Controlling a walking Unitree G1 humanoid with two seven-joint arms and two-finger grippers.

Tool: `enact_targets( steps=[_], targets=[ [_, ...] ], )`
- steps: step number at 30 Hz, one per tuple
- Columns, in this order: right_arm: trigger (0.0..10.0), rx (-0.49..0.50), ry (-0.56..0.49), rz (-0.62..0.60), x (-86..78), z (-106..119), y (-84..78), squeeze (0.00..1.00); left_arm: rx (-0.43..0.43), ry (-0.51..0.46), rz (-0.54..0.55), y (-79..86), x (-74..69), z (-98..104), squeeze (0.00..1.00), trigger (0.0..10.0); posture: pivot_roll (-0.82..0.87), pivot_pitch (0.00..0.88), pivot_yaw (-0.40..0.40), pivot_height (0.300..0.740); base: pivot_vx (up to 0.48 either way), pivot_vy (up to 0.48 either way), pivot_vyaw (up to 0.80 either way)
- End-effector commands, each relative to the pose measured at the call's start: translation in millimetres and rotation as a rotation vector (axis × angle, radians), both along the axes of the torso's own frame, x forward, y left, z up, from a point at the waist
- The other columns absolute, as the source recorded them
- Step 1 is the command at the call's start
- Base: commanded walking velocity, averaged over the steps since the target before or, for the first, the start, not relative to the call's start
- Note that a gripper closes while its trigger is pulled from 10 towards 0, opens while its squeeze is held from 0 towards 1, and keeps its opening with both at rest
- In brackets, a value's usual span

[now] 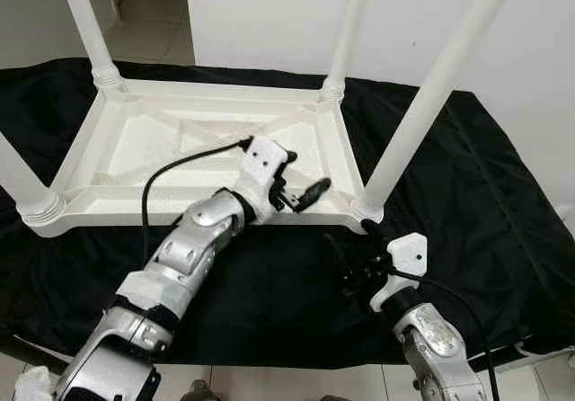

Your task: Building children table

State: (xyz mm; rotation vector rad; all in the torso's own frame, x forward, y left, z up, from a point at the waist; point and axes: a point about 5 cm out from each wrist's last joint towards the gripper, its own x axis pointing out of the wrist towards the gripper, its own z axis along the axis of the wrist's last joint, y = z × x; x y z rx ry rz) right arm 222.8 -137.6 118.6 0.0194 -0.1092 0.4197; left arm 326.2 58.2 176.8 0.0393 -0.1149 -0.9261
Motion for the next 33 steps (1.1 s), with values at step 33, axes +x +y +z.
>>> enact_targets(
  steps=[33],
  targets=[
    [10.0,-0.052,0.022,0.134,65.6,8.0,-43.7,0.0,-0.041,-0.046,0.171,-5.4,14.0,11.5,0.0,10.0,0.03,0.0,-0.056,0.74,0.0,0.0,0.0]
  ],
)
